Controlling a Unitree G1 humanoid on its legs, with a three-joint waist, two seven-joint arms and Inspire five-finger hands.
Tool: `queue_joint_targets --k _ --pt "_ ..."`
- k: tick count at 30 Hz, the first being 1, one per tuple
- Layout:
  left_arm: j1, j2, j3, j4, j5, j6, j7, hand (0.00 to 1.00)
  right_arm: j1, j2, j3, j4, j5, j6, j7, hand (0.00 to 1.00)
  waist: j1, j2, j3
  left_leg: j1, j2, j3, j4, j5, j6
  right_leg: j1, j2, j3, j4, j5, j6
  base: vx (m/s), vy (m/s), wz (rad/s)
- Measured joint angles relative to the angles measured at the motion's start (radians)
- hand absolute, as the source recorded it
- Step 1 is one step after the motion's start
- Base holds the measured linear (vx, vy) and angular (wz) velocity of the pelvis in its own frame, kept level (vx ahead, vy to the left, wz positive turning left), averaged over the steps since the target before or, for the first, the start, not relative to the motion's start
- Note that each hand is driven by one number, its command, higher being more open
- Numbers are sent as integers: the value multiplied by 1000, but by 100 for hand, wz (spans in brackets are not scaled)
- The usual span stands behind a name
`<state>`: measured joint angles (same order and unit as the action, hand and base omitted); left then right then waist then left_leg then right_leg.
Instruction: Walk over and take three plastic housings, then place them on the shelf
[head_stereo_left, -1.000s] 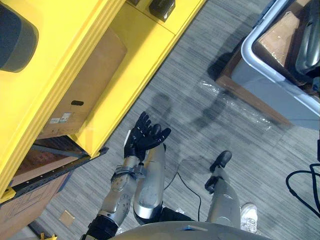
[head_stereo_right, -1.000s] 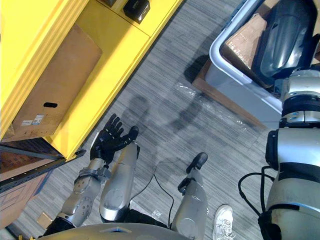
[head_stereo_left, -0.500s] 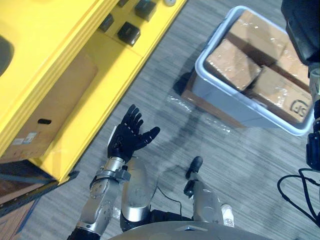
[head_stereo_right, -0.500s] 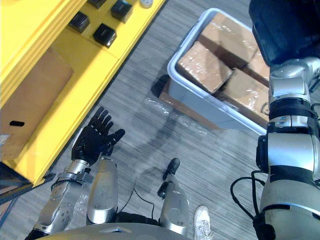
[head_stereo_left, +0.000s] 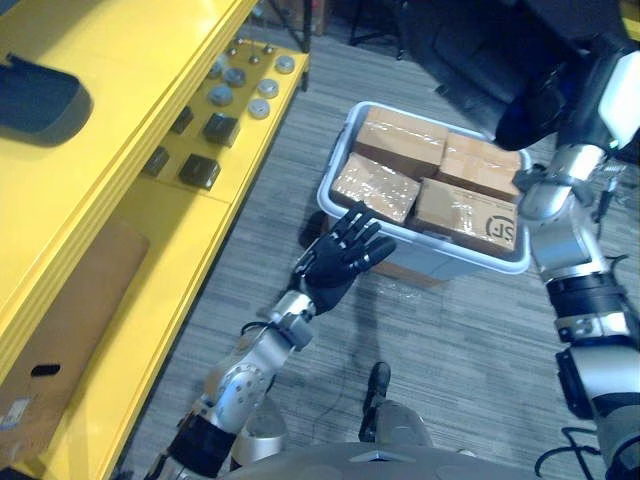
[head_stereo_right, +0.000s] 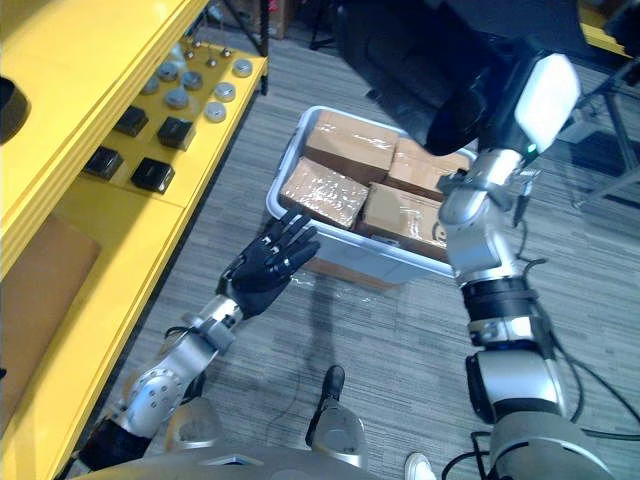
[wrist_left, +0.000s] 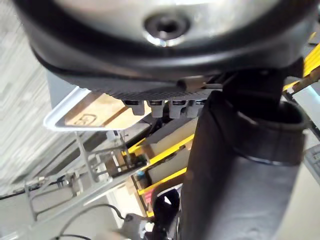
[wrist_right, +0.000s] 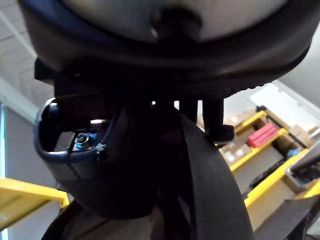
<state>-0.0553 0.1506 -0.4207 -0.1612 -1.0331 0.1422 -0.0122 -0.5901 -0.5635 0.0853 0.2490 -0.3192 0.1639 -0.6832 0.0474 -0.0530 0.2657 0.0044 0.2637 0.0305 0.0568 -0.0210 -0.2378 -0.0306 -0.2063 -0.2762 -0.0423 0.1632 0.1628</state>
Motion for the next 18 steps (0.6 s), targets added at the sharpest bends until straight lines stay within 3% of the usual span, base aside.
queue_joint_targets --k 3,6,9,18 --pt "-33 -26 3 30 -34 -81 32 100 93 89 -4 -118 -52 -4 4 0 -26 23 -36 15 -1 20 -8 0 0 2 0 11 -9 0 0 -18 0 -15" --pt "-35 -42 -4 44 -31 -164 37 100 117 141 15 -163 -62 -4 23 0 -30 44 -53 39 -1 42 -9 -4 1 9 2 28 -11 2 2 -28 8 -17" --pt "-36 -61 -33 44 -6 -208 59 100 134 173 62 -164 -68 -4 32 0 -28 45 -82 40 -2 48 -7 -5 1 9 2 32 -15 5 2 -23 6 -6" --pt "-55 -73 -84 93 185 -208 185 100 165 259 163 -164 -66 -16 67 0 -22 42 -103 40 -6 48 -1 -5 2 18 1 34 -32 22 3 -8 3 0"
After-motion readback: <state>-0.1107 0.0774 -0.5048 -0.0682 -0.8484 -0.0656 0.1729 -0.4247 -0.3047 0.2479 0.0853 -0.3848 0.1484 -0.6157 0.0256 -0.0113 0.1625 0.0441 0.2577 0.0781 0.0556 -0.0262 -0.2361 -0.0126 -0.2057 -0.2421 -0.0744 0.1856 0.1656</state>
